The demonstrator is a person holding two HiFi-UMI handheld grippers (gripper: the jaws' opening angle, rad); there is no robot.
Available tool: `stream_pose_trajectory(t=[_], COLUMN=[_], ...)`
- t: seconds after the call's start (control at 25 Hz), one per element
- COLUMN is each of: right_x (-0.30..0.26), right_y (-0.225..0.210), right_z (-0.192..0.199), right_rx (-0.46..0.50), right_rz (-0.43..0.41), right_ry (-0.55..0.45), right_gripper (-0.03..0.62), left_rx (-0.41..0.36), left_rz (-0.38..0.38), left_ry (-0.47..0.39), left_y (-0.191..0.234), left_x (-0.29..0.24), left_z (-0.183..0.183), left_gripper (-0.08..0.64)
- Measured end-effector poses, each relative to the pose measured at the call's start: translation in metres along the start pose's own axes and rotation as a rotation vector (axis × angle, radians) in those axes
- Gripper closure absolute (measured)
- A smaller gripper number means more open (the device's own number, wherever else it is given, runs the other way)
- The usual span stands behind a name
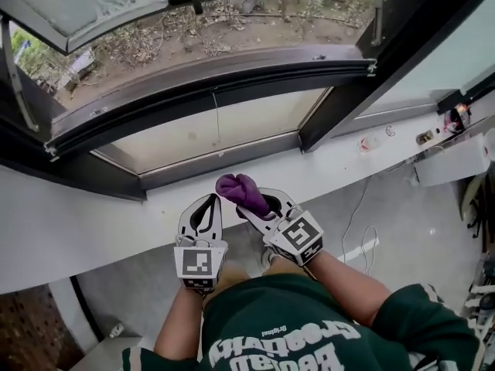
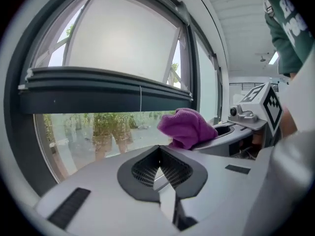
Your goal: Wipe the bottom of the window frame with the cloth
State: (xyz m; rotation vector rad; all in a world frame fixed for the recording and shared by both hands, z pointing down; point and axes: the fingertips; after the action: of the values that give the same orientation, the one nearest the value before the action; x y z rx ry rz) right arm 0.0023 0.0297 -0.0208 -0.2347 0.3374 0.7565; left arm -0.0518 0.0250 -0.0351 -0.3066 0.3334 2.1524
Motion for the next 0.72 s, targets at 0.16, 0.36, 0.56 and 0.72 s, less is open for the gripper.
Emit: stream_pose_trajectory(t=[0.16, 0.36, 0.56, 0.72], right_x=[0.016, 0.039, 0.047, 0.047], right_y=[-0.004, -0.01, -0.018, -0.028], right_z=[-0.028, -0.048, -0.051, -0.058], right_rx=[0.03, 0.056, -0.004, 0.0], right_rz=[0.033, 0.094, 0.144, 0.169], right_ry=[-0.051, -0.116, -0.141, -0.162], right_gripper=[0.476, 0.477, 0.477, 0.477], left_rx=[-0.046, -0.107, -0.119, -0.13], left_rz=[0.05, 0.093, 0.142, 0.133], left_ry=[-0.042, -0.075, -0.075, -0.069], left_y=[-0.024, -0.051, -0.064, -0.055], left_x=[0.004, 0.01, 0.017, 0.015], left_z=[-0.027, -0.049, -0.05, -0.054], left_gripper=[0.551, 0.551, 0.551, 0.551])
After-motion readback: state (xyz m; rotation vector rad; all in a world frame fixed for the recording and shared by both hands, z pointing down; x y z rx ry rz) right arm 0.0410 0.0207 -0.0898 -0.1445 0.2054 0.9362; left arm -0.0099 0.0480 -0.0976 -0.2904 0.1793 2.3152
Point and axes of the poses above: the fingertips, and each gripper's own axes: x backward along the fingers, y to its left, z out of its underside, and after that the axes turned 11 degrees about z, right-handed
